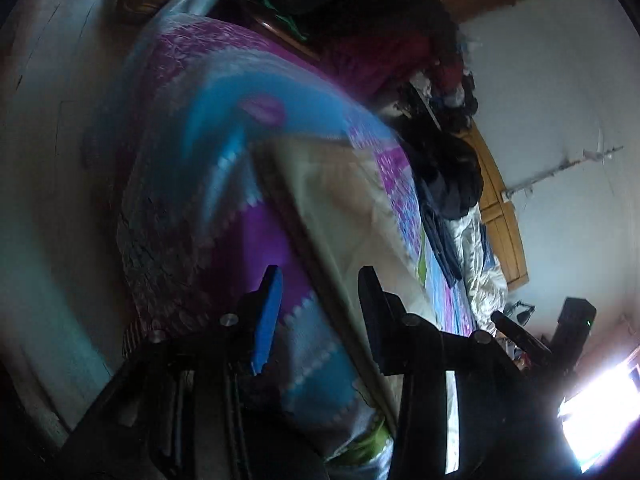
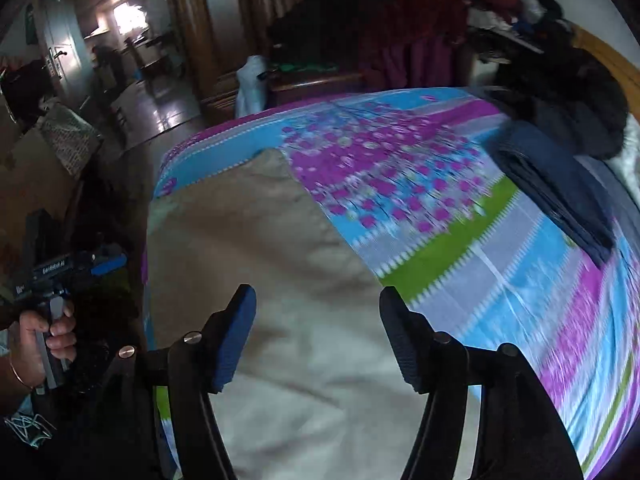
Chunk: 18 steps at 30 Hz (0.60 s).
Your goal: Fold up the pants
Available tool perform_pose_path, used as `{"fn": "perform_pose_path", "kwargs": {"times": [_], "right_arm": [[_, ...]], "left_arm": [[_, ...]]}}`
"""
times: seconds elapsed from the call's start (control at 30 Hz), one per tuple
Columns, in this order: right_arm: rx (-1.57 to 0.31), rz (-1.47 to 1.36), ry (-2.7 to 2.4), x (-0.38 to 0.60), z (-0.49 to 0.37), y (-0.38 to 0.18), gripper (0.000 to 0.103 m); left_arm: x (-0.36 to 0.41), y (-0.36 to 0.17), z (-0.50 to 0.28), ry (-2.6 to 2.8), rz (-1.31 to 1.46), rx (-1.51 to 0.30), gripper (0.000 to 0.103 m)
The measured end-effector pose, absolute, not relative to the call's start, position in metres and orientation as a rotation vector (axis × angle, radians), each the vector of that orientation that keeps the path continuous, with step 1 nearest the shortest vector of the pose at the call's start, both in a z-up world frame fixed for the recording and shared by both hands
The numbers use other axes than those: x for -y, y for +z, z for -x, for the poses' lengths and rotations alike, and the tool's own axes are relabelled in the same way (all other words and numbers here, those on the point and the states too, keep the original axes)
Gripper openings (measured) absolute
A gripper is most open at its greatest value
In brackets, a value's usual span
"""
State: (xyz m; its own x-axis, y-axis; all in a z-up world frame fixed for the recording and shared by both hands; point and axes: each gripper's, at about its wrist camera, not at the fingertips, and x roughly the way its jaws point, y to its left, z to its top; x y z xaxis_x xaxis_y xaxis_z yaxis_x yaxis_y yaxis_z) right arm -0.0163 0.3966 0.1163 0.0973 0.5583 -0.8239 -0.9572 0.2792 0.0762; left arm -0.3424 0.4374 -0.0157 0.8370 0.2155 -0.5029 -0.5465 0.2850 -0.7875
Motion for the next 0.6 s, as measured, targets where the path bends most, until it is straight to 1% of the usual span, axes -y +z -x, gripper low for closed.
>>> {"fn": "perform_pose_path", "kwargs": {"times": [0.07, 0.13, 0.17, 0.23, 0.37, 0.57, 0.6], "right_arm": [[-0.943, 0.587, 1.275, -0.456, 0.003, 0.106, 0.074], [-0.956, 0.632, 1.283, -0.504, -0.008, 0.093, 0.075], [-0.951, 0.655, 1.287, -0.525, -0.012, 0.087, 0.076], [-1.002, 0.676, 1.328, -0.558, -0.022, 0.072, 0.081], [-1.044, 0.723, 1.349, -0.593, -0.038, 0.046, 0.082], [-1.153, 0.724, 1.409, -0.616, -0.054, 0.004, 0.083], [-1.174, 0.731, 1.429, -0.619, -0.053, -0.002, 0.085]], "left_arm": [[-0.451, -0.019, 0.340, 0.500, 1.185, -0.299, 0.040], [-0.454, -0.021, 0.329, 0.474, 1.166, -0.285, 0.040], [-0.454, -0.022, 0.323, 0.472, 1.153, -0.284, 0.040], [-0.459, -0.026, 0.313, 0.473, 1.142, -0.279, 0.040], [-0.473, -0.037, 0.302, 0.475, 1.169, -0.297, 0.040], [-0.481, -0.035, 0.299, 0.411, 1.151, -0.260, 0.040], [-0.482, -0.034, 0.295, 0.400, 1.141, -0.256, 0.040]]}}
